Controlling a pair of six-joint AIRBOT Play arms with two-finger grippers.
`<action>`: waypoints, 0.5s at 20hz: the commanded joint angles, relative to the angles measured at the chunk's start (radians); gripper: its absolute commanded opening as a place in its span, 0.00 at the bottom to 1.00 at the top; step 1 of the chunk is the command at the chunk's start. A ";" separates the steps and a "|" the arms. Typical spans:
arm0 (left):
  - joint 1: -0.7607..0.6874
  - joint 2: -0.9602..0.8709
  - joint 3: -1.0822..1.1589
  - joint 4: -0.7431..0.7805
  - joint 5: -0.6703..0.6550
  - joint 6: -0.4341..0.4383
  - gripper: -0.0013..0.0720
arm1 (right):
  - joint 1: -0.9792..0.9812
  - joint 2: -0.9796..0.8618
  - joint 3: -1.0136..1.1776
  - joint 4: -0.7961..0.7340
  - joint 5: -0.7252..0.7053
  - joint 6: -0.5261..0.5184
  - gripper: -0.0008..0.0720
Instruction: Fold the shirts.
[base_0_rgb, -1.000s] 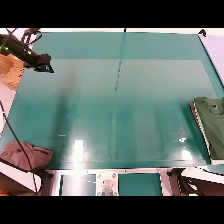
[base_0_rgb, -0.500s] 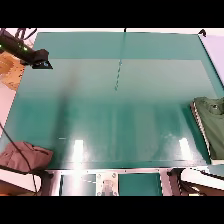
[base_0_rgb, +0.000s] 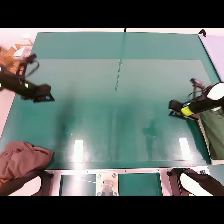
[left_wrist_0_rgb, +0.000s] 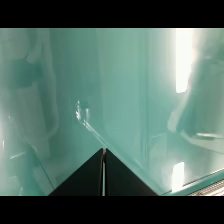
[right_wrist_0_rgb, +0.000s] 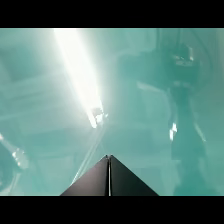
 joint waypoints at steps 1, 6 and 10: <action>0.000 0.102 -0.173 0.016 0.053 0.013 0.05 | 0.107 0.031 -0.072 0.033 -0.056 -0.002 0.03; 0.000 0.101 -0.173 0.018 0.068 0.013 0.05 | 0.124 0.031 -0.072 0.032 -0.057 -0.002 0.03; 0.000 0.101 -0.173 0.018 0.084 0.013 0.05 | 0.124 0.031 -0.072 0.032 -0.057 -0.002 0.03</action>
